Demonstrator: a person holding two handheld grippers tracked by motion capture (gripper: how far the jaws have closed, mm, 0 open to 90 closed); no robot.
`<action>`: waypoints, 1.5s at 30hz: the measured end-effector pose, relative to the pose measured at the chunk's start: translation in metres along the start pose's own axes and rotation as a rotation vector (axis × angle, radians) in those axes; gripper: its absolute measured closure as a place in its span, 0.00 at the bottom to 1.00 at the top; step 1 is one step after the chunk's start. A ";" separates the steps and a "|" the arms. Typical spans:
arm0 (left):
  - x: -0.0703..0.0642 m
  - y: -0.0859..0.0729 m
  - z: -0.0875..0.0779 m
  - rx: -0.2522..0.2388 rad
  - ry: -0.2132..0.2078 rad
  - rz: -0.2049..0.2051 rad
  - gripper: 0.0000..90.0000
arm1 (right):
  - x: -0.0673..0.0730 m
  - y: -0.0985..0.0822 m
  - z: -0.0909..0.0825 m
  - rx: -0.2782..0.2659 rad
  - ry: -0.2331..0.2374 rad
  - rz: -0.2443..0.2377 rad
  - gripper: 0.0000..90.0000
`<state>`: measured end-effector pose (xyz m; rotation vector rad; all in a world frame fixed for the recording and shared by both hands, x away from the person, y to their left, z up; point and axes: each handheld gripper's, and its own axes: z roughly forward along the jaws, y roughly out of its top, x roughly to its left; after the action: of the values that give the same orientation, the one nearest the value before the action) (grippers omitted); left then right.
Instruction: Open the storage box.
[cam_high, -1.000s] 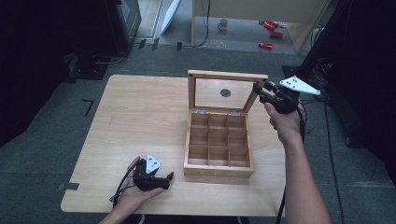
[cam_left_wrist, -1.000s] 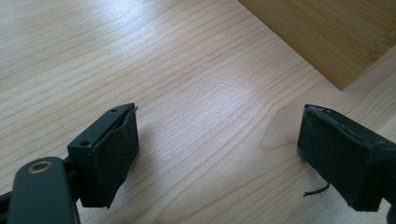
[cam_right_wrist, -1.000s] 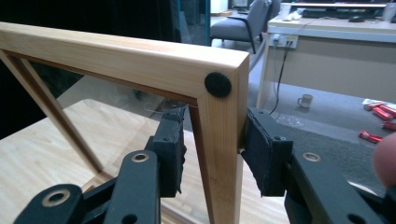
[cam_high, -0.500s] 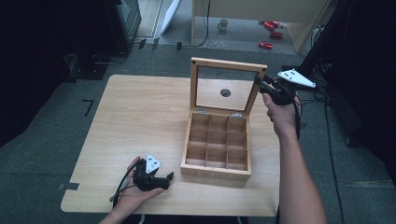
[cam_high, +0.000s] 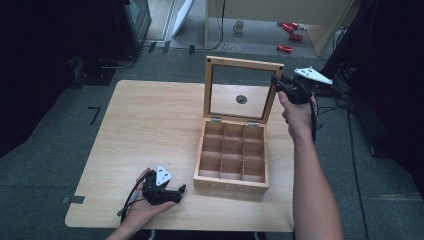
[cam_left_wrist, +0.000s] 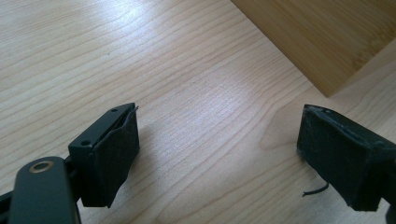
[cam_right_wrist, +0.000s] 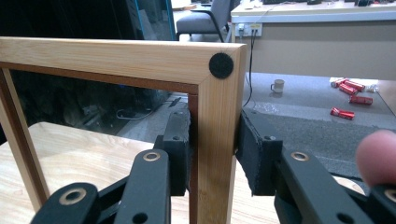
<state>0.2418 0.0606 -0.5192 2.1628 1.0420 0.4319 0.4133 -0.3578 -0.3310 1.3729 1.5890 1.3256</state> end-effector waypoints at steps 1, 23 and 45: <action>0.000 0.000 0.000 0.000 0.000 0.000 0.15 | 0.000 0.000 0.002 0.000 -0.003 0.003 0.75; -0.001 0.000 0.000 -0.003 0.001 -0.002 0.15 | 0.005 0.004 0.011 0.023 -0.051 0.020 0.61; -0.001 0.000 0.000 0.000 0.002 0.004 0.15 | 0.030 -0.041 -0.042 0.076 -0.006 -0.093 0.41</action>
<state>0.2416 0.0601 -0.5194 2.1653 1.0395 0.4361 0.3549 -0.3378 -0.3544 1.3298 1.6929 1.2165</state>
